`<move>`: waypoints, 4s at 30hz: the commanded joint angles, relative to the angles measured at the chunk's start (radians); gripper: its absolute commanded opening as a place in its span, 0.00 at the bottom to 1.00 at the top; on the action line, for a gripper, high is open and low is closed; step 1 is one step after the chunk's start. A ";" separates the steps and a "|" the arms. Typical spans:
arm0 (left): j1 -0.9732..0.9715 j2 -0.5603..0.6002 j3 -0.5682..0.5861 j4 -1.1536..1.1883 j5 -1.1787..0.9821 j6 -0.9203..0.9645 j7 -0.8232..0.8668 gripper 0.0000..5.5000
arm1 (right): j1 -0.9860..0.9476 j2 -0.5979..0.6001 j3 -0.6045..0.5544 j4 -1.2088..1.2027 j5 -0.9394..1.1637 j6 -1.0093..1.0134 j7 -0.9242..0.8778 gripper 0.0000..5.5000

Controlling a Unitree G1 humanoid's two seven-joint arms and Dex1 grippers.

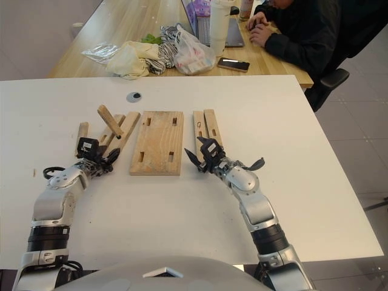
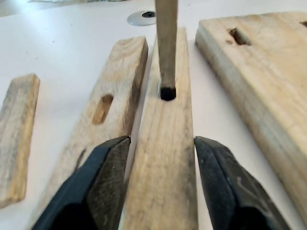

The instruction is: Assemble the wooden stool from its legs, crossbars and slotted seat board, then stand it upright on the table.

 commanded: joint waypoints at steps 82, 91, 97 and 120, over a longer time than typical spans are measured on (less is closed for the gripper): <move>-0.304 -0.016 0.146 0.355 -0.614 0.293 -0.857 0.62 | -0.622 0.150 -0.454 0.407 0.808 0.653 0.137 0.38; -0.304 0.005 0.139 0.359 -0.519 0.111 -0.804 0.71 | -0.479 0.181 -0.315 0.528 0.531 0.178 0.380 0.37; -0.327 0.017 0.149 0.390 -0.521 0.102 -0.793 0.71 | -0.461 0.208 -0.298 0.530 0.501 0.118 0.409 0.37; -0.348 -0.020 0.158 0.483 -0.478 0.041 -0.690 0.71 | -0.442 -0.124 -0.076 0.498 0.251 0.157 0.552 0.37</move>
